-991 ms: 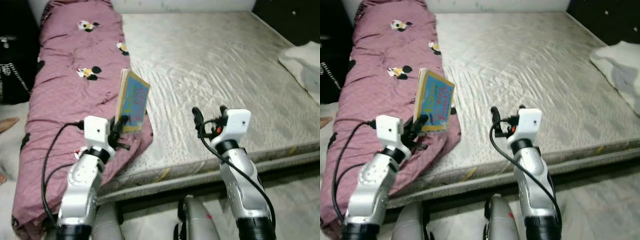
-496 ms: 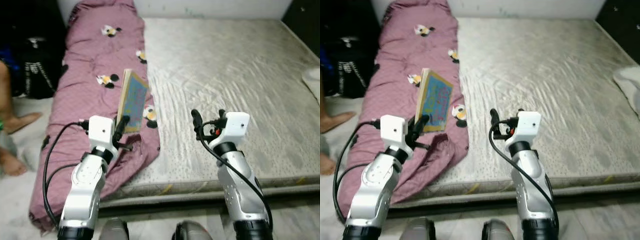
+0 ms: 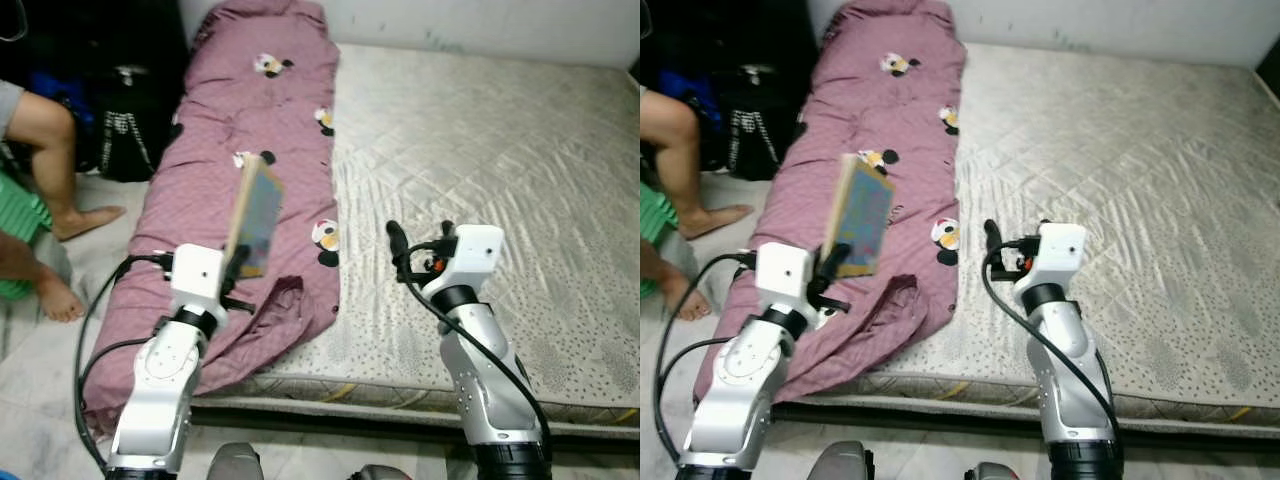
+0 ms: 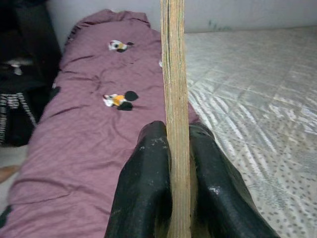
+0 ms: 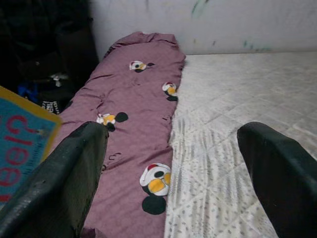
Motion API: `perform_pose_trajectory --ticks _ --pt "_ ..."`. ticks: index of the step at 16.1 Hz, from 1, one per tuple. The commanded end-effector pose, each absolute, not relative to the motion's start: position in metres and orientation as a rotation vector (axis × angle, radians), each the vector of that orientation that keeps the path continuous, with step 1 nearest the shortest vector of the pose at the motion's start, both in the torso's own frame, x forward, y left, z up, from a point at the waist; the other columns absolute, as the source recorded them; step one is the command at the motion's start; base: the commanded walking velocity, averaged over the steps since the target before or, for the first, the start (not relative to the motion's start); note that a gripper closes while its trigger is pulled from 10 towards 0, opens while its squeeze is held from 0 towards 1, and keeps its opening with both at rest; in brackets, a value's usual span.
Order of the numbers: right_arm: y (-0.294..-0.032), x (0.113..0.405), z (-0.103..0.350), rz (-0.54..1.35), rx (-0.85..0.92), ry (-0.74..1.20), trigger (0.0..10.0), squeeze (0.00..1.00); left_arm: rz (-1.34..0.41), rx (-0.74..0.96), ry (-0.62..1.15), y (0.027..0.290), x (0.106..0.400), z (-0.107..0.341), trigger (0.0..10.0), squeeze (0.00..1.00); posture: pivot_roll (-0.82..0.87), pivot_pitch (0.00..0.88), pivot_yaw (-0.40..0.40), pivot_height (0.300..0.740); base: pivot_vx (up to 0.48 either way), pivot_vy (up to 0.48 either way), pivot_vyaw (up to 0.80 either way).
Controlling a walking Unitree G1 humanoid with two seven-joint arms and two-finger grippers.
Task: Clean up the room
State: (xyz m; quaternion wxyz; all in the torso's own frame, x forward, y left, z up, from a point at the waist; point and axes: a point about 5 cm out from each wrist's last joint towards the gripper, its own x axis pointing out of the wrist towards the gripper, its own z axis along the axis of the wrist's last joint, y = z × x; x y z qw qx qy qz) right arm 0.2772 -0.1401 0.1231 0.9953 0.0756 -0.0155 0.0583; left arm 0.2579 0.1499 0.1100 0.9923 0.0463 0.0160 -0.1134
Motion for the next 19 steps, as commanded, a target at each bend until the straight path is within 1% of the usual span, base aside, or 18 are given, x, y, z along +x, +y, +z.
perform_pose_trajectory --ticks 1,3,8,11,17,19 --pt "-0.1483 0.2748 0.1209 0.078 0.144 -0.016 10.0 0.00 -0.246 0.093 -0.026 0.1447 0.2602 0.1231 10.0 0.00 -0.01 0.076 -0.042 0.740 0.000 0.000 0.00" --pt "-0.1504 0.2734 0.1193 0.073 0.147 -0.008 10.0 0.00 -0.258 0.087 -0.033 0.1436 0.2599 0.1238 10.0 0.00 -0.02 0.080 -0.044 0.740 0.000 -0.133 0.00" --pt "-0.1519 0.2723 0.1175 0.065 0.134 0.001 10.0 0.00 -0.267 0.086 -0.033 0.1436 0.2609 0.1248 10.0 0.00 -0.01 0.081 -0.049 0.740 0.000 -0.326 0.00" --pt "-0.1492 0.2721 0.1173 0.092 0.118 0.004 10.0 0.00 -0.272 0.079 -0.028 0.1426 0.2587 0.1234 10.0 0.00 -0.01 0.080 -0.051 0.740 0.000 -0.323 0.00" --pt "-0.1487 0.2718 0.1181 0.105 0.115 0.000 10.0 0.00 -0.281 0.077 -0.031 0.1403 0.2600 0.1239 10.0 0.00 -0.01 0.075 -0.055 0.740 0.000 -0.312 0.63" --pt "-0.1506 0.2723 0.1178 0.098 0.111 0.003 10.0 0.00 -0.282 0.075 -0.031 0.1393 0.2601 0.1238 10.0 0.00 -0.02 0.073 -0.056 0.740 0.000 -0.311 0.00"
